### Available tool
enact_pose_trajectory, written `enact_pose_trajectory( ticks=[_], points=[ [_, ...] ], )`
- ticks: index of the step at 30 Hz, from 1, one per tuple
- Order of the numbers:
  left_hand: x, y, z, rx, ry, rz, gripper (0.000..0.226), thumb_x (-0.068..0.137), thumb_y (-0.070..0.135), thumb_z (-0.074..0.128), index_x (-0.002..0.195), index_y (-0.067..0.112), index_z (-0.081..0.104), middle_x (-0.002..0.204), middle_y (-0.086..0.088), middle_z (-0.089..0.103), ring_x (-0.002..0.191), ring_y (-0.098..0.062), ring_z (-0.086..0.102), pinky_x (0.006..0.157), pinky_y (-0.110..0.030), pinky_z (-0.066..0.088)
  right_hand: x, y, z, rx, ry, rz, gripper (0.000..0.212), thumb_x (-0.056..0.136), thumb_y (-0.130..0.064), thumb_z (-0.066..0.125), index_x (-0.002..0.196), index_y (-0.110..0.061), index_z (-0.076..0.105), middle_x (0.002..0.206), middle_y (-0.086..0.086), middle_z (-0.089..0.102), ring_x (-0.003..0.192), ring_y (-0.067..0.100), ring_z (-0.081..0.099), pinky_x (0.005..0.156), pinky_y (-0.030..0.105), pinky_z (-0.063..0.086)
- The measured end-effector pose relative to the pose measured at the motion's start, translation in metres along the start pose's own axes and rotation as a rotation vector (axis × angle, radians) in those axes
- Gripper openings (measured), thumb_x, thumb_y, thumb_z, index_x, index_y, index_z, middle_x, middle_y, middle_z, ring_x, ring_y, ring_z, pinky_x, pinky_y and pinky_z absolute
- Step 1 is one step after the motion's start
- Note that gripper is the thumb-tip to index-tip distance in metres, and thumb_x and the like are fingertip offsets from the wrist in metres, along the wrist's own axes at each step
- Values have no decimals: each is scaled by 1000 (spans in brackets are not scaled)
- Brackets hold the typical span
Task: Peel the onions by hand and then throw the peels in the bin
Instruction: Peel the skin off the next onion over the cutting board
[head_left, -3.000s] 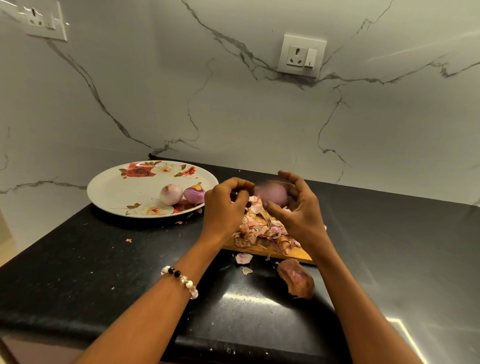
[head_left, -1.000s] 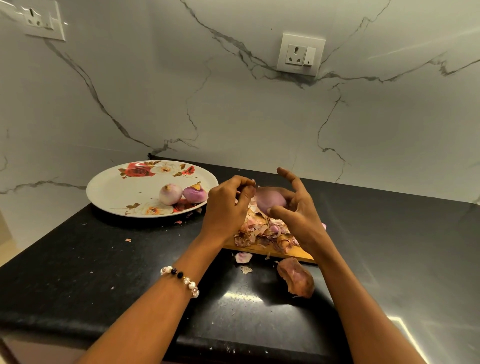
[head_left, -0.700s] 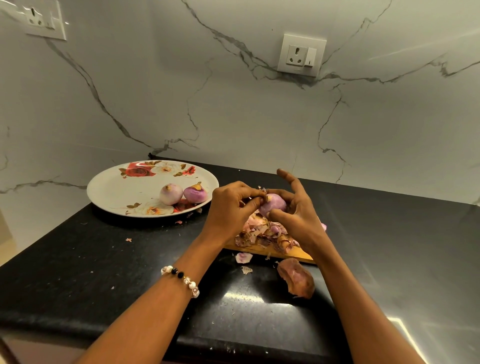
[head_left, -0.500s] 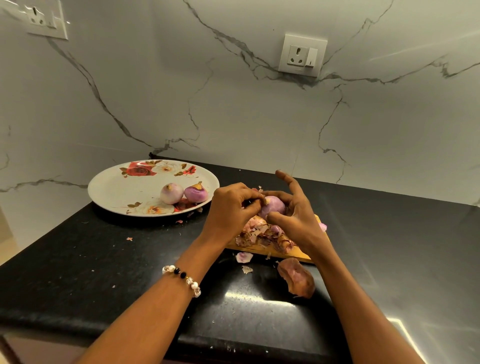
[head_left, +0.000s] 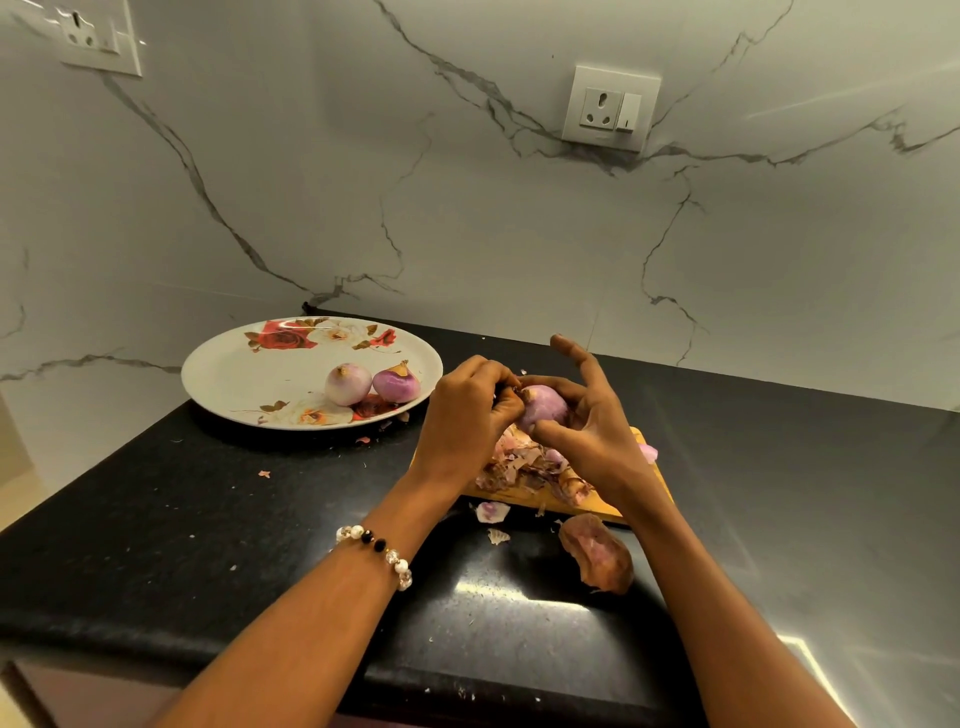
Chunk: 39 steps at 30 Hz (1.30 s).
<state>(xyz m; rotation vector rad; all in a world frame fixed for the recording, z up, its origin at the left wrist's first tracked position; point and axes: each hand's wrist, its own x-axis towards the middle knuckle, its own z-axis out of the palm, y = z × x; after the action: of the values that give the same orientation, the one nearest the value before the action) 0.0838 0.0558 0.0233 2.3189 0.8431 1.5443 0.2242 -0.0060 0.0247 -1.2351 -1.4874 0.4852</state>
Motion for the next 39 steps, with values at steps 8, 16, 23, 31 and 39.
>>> enact_pose_trajectory(
  ticks=[8, 16, 23, 31, 39],
  points=[
    [2, -2, 3, -16, 2, -143, 10, 92, 12, 59, 98, 4, 60, 93, -6, 59, 80, -12, 53, 61, -8, 39, 0, -3, -5, 129, 0, 11, 87, 69, 1, 66, 144, -23, 29, 119, 10, 68, 112, 29, 65, 98, 47, 51],
    [6, -6, -4, -65, 66, -373, 14, 94, 15, 56, 102, 5, 61, 91, -2, 60, 82, -11, 56, 59, -7, 39, 3, 0, -14, 274, 89, -4, 83, 70, 7, 55, 145, -21, 31, 115, 13, 70, 111, 31, 65, 87, 35, 56],
    [4, -2, -6, -181, -29, -319, 16, 91, 8, 59, 100, 13, 72, 94, -2, 71, 82, -11, 65, 68, -15, 52, 2, 2, -12, 176, 68, -29, 92, 69, 8, 65, 148, -20, 26, 116, 10, 69, 111, 28, 65, 90, 35, 55],
    [3, 1, -8, -525, -242, -506, 25, 88, 18, 67, 110, 7, 70, 93, -7, 73, 78, -17, 72, 71, -36, 60, 0, -5, -9, 74, 3, -107, 91, 69, 3, 71, 139, -45, 37, 134, 20, 55, 119, 29, 60, 97, 46, 52],
    [3, -3, -9, -540, -247, -537, 22, 83, 8, 70, 105, 8, 72, 93, -7, 73, 83, -21, 72, 76, -44, 59, 0, -5, -8, -15, -54, -128, 97, 71, 4, 72, 144, -42, 29, 137, 19, 53, 119, 26, 61, 99, 43, 51]
  ],
)
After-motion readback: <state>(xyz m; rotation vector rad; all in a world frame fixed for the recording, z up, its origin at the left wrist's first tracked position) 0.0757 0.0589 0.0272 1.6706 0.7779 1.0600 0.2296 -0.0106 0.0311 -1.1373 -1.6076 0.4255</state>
